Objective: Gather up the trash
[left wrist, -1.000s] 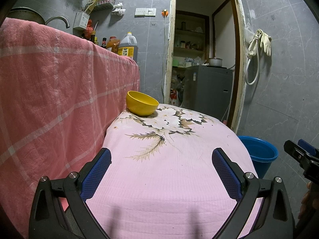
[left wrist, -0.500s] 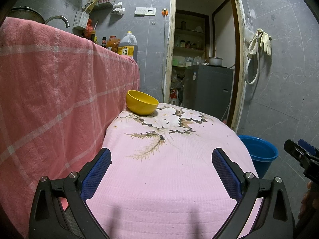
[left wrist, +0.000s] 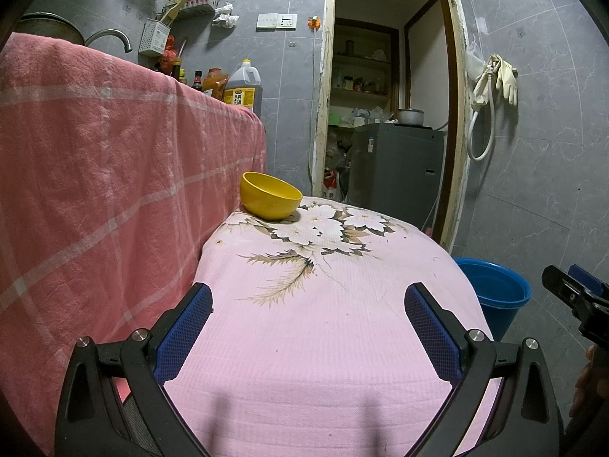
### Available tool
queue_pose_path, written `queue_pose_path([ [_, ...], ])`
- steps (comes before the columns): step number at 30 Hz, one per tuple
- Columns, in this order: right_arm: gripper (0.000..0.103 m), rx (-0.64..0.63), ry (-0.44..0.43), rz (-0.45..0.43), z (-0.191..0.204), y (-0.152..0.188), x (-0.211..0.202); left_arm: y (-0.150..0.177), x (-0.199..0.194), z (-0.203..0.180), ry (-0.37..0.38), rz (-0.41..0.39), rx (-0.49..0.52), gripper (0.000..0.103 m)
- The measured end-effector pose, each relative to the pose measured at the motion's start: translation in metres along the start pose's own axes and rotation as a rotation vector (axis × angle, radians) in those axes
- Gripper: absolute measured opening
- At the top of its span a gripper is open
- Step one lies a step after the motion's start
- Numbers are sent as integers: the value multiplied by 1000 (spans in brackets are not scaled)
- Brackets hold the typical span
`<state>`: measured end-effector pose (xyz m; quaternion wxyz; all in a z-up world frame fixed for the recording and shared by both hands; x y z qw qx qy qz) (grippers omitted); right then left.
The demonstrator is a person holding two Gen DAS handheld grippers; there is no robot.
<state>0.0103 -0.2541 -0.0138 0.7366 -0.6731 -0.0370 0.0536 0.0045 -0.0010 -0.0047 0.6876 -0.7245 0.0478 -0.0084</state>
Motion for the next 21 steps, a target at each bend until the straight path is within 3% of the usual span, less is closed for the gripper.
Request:
queue_pose_path([
  [21, 103, 3, 2, 1, 1, 0, 0, 1, 0, 1, 1, 3, 0, 99],
])
Point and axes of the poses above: each gripper's, at about its wrist camera, not at the fingertips, and x roughly the way its jaws point, z to its left, y to its underside, the point moved 1 cm from there along x, roughly the way its jaws point, and after that the axes turned 15 degrees about -z, right-handed, at the moved point
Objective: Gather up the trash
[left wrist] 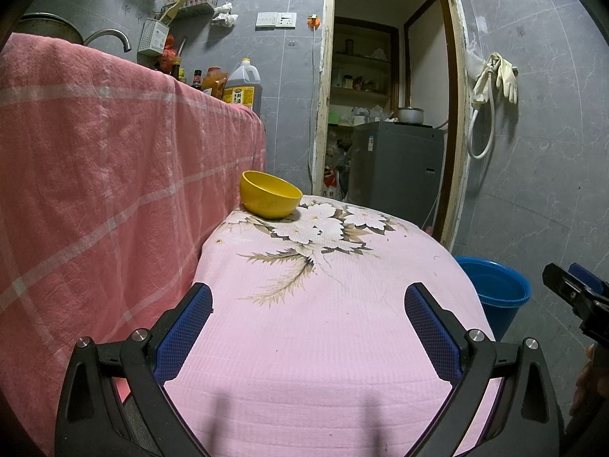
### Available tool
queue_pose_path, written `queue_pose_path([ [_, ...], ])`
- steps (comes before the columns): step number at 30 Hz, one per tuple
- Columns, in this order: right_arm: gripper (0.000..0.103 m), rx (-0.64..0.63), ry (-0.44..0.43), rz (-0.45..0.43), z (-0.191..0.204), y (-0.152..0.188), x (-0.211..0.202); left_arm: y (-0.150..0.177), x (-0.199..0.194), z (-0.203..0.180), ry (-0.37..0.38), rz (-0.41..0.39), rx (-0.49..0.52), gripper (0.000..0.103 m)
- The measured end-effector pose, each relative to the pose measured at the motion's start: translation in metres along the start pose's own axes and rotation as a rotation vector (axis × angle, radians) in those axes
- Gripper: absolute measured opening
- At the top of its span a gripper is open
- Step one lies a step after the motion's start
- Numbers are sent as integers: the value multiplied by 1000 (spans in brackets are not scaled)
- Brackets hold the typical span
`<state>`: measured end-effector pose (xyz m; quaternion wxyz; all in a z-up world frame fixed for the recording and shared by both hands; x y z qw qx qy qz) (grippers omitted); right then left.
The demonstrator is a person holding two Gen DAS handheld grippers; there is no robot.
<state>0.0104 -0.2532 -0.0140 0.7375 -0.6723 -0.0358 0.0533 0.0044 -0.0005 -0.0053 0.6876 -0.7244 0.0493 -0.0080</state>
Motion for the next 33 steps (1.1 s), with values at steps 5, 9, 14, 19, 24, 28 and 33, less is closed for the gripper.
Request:
queue_pose_path([
  [5, 103, 1, 2, -1, 0, -1, 1, 0, 0, 0, 0, 0, 0, 99],
  [9, 103, 2, 2, 0, 0, 0, 1, -1, 0, 1, 1, 1, 0, 99],
  [14, 103, 2, 2, -1, 0, -1, 1, -1, 0, -1, -1, 1, 0, 99],
  [19, 103, 2, 1, 0, 0, 0, 0, -1, 0, -1, -1, 2, 0, 99],
  [24, 103, 2, 2, 1, 0, 0, 0, 1, 0, 0, 3, 5, 0, 99],
  [28, 103, 1, 4, 2, 0, 0, 0, 4, 1, 2, -14, 3, 3, 99],
  [33, 103, 2, 6, 4, 1, 0, 0, 9, 4, 9, -27, 16, -5, 99],
])
Point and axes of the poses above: each gripper's, at about its wrist camera, not at the fingertips, and x roughly the way its jaws point, z to its left, y to its underside, the point moved 1 cm from there along x, roughly the way its jaws point, and after that the axes turned 15 degrees about -z, right-handed, at the moved point
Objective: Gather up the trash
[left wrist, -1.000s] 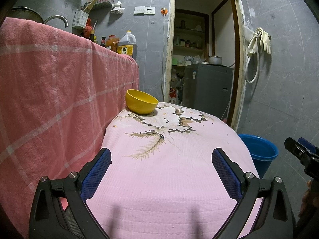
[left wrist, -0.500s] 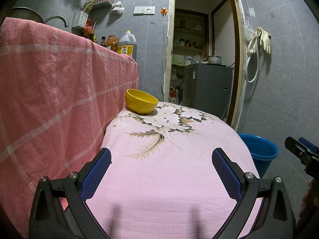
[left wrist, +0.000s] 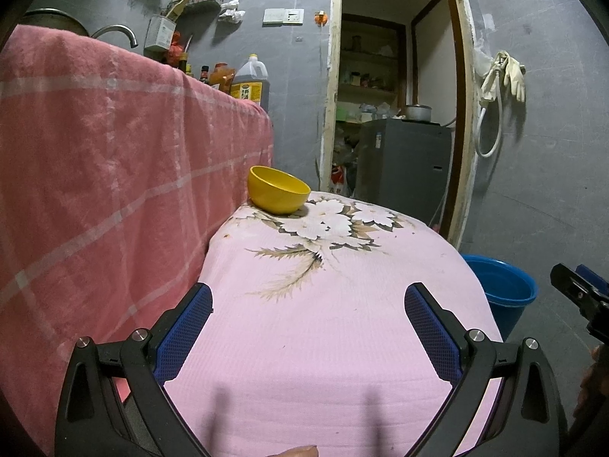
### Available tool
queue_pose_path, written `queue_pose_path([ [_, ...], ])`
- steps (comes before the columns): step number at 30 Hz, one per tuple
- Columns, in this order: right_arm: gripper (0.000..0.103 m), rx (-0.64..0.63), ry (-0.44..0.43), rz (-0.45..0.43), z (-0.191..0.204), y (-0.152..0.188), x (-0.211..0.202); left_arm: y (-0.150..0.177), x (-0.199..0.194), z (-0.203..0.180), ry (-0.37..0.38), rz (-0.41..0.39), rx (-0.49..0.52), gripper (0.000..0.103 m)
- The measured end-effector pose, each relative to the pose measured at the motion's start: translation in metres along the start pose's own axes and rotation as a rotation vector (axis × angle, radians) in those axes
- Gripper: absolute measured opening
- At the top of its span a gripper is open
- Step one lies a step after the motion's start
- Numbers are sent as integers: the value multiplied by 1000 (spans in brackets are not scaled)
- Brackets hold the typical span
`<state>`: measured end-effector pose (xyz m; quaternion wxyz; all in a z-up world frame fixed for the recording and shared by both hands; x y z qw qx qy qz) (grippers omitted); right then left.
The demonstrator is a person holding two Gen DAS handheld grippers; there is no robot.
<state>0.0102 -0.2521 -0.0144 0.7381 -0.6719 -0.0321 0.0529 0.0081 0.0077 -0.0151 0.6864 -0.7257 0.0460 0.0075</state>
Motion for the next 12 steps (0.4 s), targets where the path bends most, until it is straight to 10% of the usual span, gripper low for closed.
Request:
queue_pose_path([
  [12, 103, 2, 3, 11, 11, 5, 4, 0, 1, 9, 4, 18, -1, 99],
])
Point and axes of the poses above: each gripper's, at about its wrist camera, not at the fingertips, and x roughly the way its jaws point, z to its left, y to its underside, the point moved 1 cm from there along x, roughly the way its jaws point, and after that the axes turned 15 degrees about -z, right-handed, at the moved point
